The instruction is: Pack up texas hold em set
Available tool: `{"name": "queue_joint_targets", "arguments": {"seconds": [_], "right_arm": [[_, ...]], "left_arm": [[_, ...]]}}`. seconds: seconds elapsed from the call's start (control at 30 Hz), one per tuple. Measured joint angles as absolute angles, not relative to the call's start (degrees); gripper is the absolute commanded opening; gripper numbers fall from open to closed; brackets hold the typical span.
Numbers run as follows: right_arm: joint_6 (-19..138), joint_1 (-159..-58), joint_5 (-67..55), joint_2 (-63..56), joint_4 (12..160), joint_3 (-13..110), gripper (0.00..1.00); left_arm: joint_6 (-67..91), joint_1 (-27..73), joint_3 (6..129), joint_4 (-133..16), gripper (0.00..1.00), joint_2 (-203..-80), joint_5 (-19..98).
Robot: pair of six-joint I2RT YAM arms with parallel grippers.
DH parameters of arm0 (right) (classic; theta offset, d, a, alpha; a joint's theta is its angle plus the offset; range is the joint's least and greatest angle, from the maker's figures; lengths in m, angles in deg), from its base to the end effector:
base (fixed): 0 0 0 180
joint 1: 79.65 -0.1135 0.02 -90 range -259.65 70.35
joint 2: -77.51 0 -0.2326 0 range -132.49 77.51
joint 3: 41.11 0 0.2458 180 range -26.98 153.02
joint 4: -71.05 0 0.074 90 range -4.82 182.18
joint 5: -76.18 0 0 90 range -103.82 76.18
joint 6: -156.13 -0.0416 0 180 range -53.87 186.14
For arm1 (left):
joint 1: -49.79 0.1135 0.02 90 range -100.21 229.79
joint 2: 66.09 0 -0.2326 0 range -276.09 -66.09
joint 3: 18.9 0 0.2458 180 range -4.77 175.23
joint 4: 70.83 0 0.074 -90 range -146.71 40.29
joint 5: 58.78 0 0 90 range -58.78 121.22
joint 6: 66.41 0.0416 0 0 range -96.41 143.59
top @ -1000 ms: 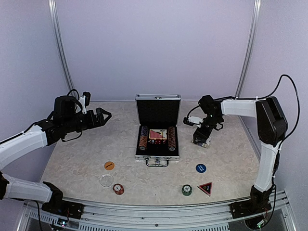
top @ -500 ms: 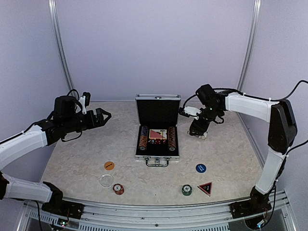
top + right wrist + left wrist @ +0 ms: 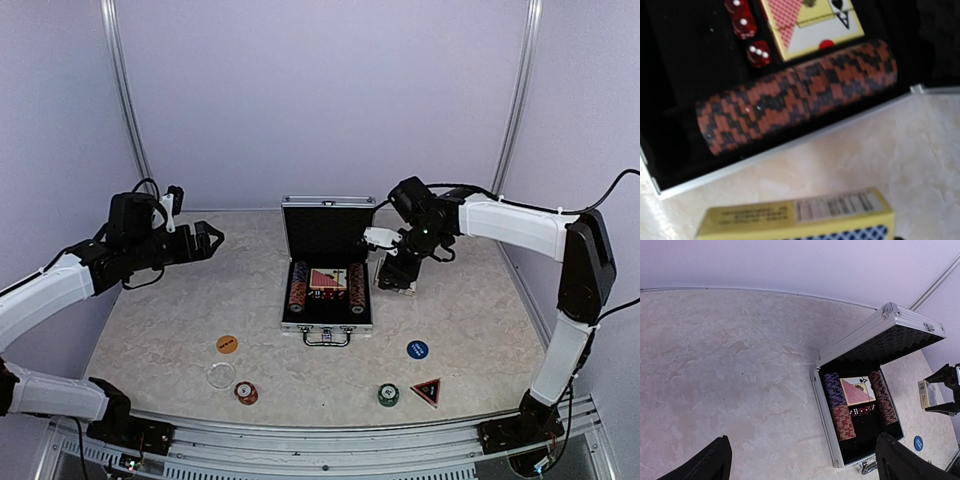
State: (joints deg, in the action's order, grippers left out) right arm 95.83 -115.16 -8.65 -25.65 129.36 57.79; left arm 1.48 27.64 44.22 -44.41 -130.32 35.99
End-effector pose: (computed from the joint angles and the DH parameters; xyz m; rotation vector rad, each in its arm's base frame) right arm 0.3000 0.2187 0.2193 -1.4602 2.2283 0.1531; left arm 0.2460 -0.1039 0.2648 0.0537 2.0967 -0.5599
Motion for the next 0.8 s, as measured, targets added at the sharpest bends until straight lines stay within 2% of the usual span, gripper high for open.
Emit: {"name": "queue_joint_targets", "arguments": {"seconds": [0.8], "right_arm": [[95.1, -123.3, -8.1, -29.4, 125.8, 62.5, 0.37]], "left_arm": [[1.3, 30.8, 41.0, -46.6, 0.99, -130.1, 38.5]]}}
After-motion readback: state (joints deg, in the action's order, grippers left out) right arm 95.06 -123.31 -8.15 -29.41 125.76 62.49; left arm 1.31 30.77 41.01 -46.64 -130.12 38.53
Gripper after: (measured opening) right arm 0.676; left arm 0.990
